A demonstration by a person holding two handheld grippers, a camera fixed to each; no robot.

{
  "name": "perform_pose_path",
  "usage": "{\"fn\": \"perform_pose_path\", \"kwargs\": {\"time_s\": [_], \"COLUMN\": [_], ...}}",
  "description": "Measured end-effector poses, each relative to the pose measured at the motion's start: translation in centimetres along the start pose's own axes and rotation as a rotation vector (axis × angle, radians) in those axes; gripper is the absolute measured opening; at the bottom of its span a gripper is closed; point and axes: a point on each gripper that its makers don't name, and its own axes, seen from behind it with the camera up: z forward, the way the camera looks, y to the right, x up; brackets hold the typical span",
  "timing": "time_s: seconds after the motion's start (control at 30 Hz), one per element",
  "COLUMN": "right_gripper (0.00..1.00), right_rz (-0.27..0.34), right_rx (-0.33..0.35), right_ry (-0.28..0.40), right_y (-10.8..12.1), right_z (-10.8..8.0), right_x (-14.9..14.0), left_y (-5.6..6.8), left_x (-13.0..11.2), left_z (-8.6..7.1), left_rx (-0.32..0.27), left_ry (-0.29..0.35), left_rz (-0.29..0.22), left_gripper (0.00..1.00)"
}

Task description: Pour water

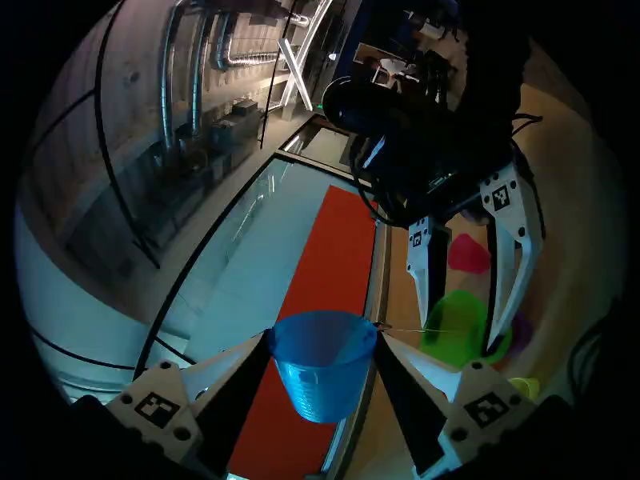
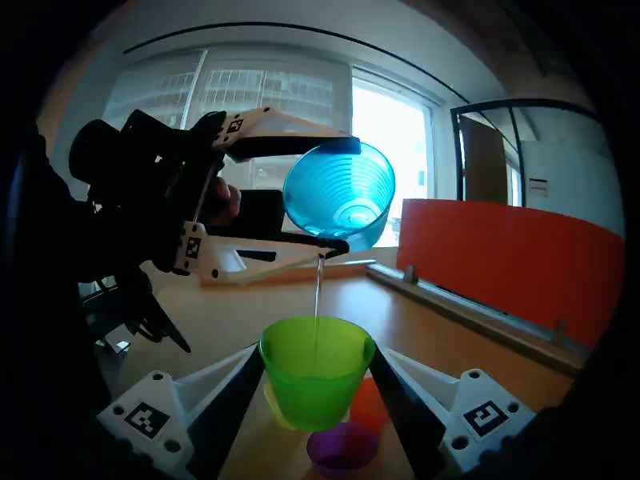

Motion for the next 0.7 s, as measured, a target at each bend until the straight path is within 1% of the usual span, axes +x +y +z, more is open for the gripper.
{"fn": "perform_pose_path", "kwargs": {"time_s": [0.4, 0.7], "right_gripper": [0.92, 0.93], "right_rz": [0.0, -0.003], "right_rx": [0.001, 0.0], "right_ry": [-0.001, -0.004], "right_y": [0.04, 0.12], "right_z": [0.01, -0.14], "right_x": [-0.02, -0.18], "left_y": [0.21, 0.02], "left_x": [0.1, 0.18], "left_z": [0.09, 0.05], "left_rx": [0.001, 0.002], "left_ry": [0.002, 0.004], "left_rz": [0.016, 0.027], "left_gripper": [0.87, 0.88]}}
